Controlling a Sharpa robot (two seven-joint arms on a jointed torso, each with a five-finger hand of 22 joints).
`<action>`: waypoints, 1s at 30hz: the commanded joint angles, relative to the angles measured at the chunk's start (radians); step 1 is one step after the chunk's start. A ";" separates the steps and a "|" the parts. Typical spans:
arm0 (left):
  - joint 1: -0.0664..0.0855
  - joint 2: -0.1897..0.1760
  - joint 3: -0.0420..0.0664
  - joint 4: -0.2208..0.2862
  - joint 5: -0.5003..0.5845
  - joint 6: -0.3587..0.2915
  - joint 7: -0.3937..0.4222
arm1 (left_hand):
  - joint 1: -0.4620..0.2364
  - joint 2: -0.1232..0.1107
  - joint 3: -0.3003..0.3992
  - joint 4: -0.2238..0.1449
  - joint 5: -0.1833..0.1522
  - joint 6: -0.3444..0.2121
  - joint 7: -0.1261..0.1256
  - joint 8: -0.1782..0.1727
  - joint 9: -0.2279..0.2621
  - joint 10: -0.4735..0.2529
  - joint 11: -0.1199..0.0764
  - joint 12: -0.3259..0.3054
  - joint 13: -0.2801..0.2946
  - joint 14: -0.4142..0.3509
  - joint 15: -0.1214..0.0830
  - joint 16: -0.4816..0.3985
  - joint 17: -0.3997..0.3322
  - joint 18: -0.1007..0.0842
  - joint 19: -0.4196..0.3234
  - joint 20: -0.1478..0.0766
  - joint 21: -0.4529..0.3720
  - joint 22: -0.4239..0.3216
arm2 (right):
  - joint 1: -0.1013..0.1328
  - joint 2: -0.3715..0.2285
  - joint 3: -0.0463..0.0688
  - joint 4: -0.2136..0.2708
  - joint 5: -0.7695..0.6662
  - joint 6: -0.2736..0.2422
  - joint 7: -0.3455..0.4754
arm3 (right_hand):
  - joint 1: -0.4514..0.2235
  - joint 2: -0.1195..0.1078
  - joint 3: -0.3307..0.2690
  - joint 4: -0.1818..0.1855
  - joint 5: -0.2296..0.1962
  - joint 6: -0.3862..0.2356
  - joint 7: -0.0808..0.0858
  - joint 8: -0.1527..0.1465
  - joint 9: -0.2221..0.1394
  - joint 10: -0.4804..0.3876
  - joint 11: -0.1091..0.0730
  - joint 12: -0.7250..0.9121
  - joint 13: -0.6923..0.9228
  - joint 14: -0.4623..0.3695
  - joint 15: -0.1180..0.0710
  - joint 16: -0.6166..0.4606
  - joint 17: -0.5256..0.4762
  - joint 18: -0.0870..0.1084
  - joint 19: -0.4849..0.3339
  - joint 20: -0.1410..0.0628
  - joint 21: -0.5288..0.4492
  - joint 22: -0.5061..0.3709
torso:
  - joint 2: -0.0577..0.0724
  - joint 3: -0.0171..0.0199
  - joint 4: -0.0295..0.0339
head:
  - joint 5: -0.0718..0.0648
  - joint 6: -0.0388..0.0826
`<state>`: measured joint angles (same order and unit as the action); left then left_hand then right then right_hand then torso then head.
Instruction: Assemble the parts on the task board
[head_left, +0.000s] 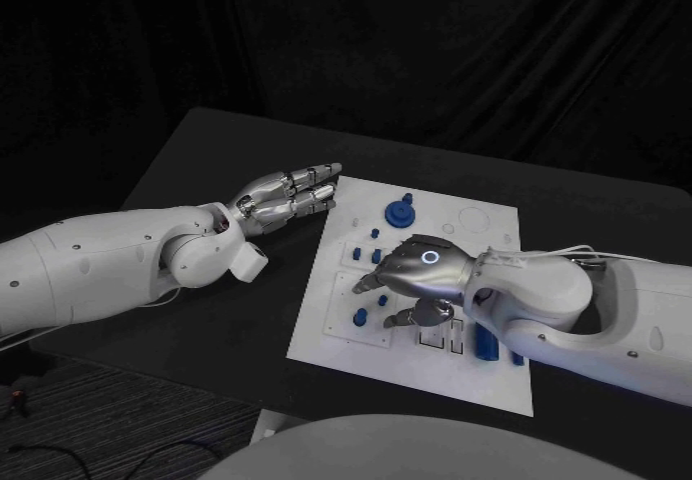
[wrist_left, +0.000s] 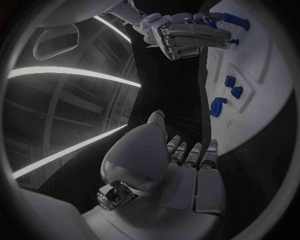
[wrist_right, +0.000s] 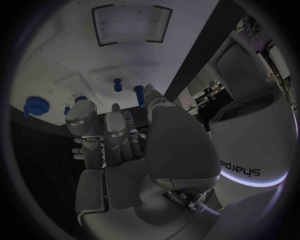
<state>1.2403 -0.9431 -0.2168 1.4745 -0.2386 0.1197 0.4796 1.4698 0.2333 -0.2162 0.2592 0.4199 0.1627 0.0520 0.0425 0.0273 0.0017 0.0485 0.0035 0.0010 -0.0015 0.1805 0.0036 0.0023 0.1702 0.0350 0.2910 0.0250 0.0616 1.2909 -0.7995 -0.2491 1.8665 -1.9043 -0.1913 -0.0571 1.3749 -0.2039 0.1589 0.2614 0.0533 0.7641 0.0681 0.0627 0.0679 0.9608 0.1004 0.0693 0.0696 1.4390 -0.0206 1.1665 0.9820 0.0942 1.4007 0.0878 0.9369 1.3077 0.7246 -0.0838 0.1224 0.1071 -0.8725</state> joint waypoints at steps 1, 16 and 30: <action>-0.001 -0.007 0.001 0.007 0.006 0.004 0.011 | 0.009 -0.003 0.000 -0.007 0.003 0.002 0.007 0.006 0.001 -0.002 -0.001 -0.003 -0.001 0.002 0.007 -0.003 -0.002 0.004 0.007 0.000 0.003 -0.001 | 0.037 -0.058 0.002 0.037 0.214 -0.172 -0.033 | 0.001 -0.012 -0.006 0.031 0.002 0.025 0.024 0.010 0.002 0.007 0.005 0.017 0.004 0.020 0.030 0.042 0.048 0.002 0.015 0.014 0.037 0.131 | 0.002 0.0010 0.0004 | -0.016 0.000; -0.004 -0.009 0.001 0.005 0.006 -0.001 0.008 | 0.010 -0.003 -0.001 -0.008 0.007 0.002 0.007 0.006 0.001 -0.002 0.001 -0.003 -0.001 0.003 0.007 -0.003 -0.002 0.004 0.007 0.000 0.003 -0.002 | 0.114 -0.277 0.001 0.025 0.544 0.066 -0.361 | -0.349 0.063 -0.171 0.034 -0.001 0.280 0.042 0.166 0.106 0.322 -0.052 1.266 1.117 0.037 0.012 0.326 0.424 0.042 -0.170 0.016 -0.186 0.085 | -0.004 0.0012 -0.0048 | -0.141 0.000; -0.016 -0.018 0.001 0.009 0.006 -0.004 -0.001 | 0.010 -0.001 -0.005 -0.012 0.010 0.000 0.013 0.006 0.001 -0.002 0.019 -0.003 -0.001 0.002 0.011 -0.004 -0.002 -0.007 -0.016 0.002 -0.012 -0.030 | 0.097 -0.296 0.001 0.018 0.552 0.305 -0.628 | -0.622 0.285 -0.406 0.029 0.042 0.520 -0.074 0.220 0.281 0.610 -0.171 1.501 1.501 0.127 -0.113 0.394 0.566 -0.040 0.084 -0.106 0.391 0.193 | -0.003 -0.0016 -0.0035 | -0.259 0.000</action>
<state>1.2255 -0.9630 -0.2169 1.4808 -0.2385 0.1163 0.4744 1.4698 0.2333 -0.2227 0.2526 0.4231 0.1627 0.0591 0.0464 0.0277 -0.0010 0.0617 0.0035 0.0017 0.0021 0.1846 0.0036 0.0017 0.1702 0.0225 0.2928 0.0163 0.0341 1.3911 -1.0939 -0.2485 1.8793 -1.3668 0.0387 -0.5783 0.7535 0.0753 -0.2450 0.2907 0.0953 1.2802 -0.0066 0.2854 0.3503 1.4657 -0.0651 1.5684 1.3081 1.4666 -0.1292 1.5567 1.3081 0.0611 1.4656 -0.0127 1.3273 1.3074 0.7214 -0.0841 0.1192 -0.1325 -0.8725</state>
